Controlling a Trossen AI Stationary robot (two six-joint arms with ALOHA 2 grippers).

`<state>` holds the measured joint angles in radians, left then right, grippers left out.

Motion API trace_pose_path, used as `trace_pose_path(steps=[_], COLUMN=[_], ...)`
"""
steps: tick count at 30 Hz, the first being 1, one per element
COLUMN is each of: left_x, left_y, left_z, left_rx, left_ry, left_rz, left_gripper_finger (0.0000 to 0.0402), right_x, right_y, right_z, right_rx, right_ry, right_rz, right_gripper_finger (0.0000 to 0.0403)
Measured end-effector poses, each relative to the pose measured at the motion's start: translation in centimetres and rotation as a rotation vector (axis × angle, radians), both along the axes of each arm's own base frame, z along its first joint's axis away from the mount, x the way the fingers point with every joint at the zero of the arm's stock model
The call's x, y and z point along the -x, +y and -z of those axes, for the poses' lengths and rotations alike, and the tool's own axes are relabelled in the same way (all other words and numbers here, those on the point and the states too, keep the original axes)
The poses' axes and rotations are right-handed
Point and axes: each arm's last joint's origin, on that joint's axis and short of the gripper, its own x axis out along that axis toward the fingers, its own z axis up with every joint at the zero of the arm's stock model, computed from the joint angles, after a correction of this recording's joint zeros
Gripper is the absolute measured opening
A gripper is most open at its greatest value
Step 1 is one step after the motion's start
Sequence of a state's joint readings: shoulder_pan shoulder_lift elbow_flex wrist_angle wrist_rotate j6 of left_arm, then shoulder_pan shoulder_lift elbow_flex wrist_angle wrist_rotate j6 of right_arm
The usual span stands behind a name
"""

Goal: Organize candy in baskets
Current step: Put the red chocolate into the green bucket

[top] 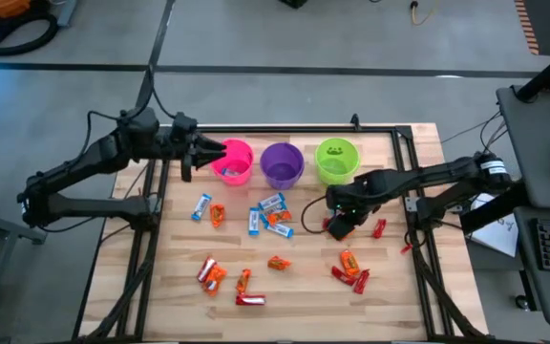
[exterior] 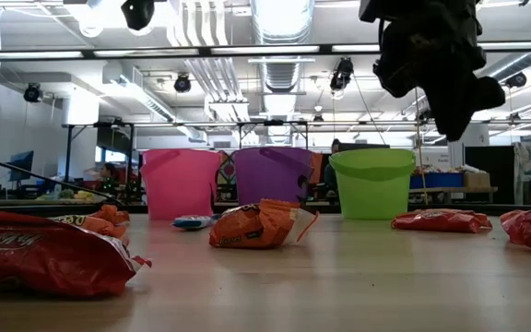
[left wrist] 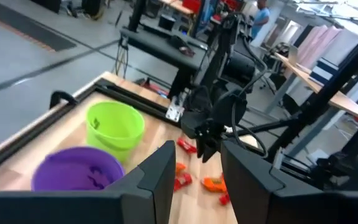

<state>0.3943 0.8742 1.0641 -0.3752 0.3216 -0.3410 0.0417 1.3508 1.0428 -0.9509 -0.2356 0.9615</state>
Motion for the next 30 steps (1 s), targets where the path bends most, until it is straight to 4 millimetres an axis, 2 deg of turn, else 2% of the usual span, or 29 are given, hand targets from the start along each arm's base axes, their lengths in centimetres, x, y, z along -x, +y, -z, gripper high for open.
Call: trace_pose_path(steps=[7, 11, 18, 25, 30], left_x=[-0.2, 0.0, 0.5, 0.6, 0.6], left_y=[-0.5, -0.7, -0.9, -0.9, -0.9], left_z=[0.7, 1.1, 2.1, 2.1, 2.1], left_rx=[0.069, 0.113, 0.213, 0.216, 0.208], left_ry=[0.059, 0.101, 0.211, 0.21, 0.212], left_rz=[0.022, 0.02, -0.001, -0.007, -0.036], left_gripper_finger=[0.0113, 0.0113, 0.0113, 0.0113, 0.0113], right_x=[-1.1, -1.8, -3.4, -4.1, -4.3], right_y=[0.1, 0.1, 0.1, 0.2, 0.2], right_z=[1.7, 2.8, 5.8, 8.2, 9.3], right_rx=[0.032, 0.06, 0.107, 0.13, 0.134], right_ry=[0.046, 0.067, 0.111, 0.182, 0.214], right_rz=[-0.004, -0.013, -0.037, -0.072, -0.084], right_gripper_finger=[0.0173, 0.0202, 0.0205, 0.0203, 0.0203])
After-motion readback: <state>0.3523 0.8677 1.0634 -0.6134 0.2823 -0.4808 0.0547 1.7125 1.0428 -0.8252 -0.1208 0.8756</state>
